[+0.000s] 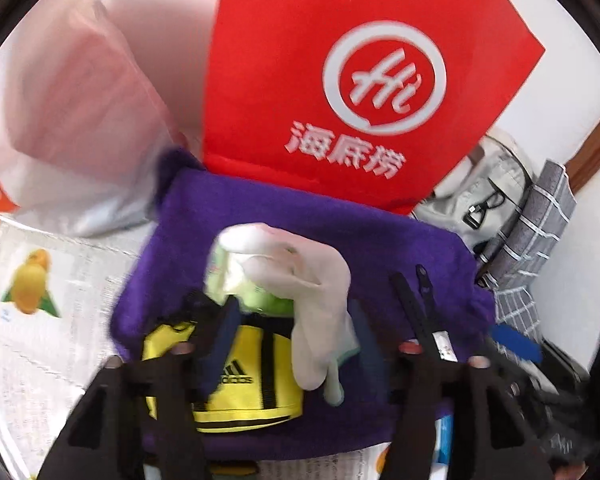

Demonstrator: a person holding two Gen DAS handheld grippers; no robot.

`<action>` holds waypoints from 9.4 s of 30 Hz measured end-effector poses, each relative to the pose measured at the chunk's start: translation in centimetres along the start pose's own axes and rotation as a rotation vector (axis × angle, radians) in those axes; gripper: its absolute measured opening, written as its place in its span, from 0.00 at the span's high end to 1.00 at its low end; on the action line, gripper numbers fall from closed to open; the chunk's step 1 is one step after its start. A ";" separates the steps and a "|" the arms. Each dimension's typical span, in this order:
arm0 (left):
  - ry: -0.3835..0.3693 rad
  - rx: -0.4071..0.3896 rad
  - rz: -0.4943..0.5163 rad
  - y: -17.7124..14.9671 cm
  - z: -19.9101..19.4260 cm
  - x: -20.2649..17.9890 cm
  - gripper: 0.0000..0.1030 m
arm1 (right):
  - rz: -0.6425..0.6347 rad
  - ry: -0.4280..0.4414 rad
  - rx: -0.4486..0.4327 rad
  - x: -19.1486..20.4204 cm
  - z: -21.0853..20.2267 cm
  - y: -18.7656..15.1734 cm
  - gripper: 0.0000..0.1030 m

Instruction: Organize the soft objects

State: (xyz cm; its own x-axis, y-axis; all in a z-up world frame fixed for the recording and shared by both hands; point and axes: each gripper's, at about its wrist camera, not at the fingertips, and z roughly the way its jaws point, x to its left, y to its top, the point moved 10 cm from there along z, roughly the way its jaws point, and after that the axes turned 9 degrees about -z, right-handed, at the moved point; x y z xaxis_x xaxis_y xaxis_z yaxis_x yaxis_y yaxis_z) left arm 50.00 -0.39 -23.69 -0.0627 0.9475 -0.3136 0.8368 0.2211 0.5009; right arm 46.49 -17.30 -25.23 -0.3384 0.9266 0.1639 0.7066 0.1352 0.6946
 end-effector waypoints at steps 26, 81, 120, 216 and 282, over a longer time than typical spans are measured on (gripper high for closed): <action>-0.030 -0.266 0.078 1.9 -12.6 -0.9 0.37 | -0.177 -0.316 0.186 7.3 -3.2 -18.4 0.57; -0.005 0.032 0.096 -24.7 -12.9 6.3 0.37 | 0.220 -0.108 -0.144 3.5 -15.6 -27.3 0.22; 0.079 0.053 0.189 -23.6 -4.0 1.1 0.29 | 0.059 -0.280 -0.030 2.4 -11.2 -28.9 0.71; 0.049 -0.066 0.119 -24.2 -15.5 6.2 0.89 | 0.019 -0.276 -0.104 4.3 -19.5 -26.8 0.72; 0.084 -0.264 0.101 -10.8 -20.5 1.1 0.89 | -0.084 -0.187 -0.229 3.2 -20.7 -8.0 0.72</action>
State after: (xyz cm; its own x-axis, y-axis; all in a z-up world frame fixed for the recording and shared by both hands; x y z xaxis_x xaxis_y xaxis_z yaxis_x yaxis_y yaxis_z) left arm 29.76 3.01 -12.90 -0.0402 0.9811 -0.1894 0.6714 0.1669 0.7220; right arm 26.90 -22.63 -15.75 -0.2541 0.9670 -0.0179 0.5152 0.1510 0.8436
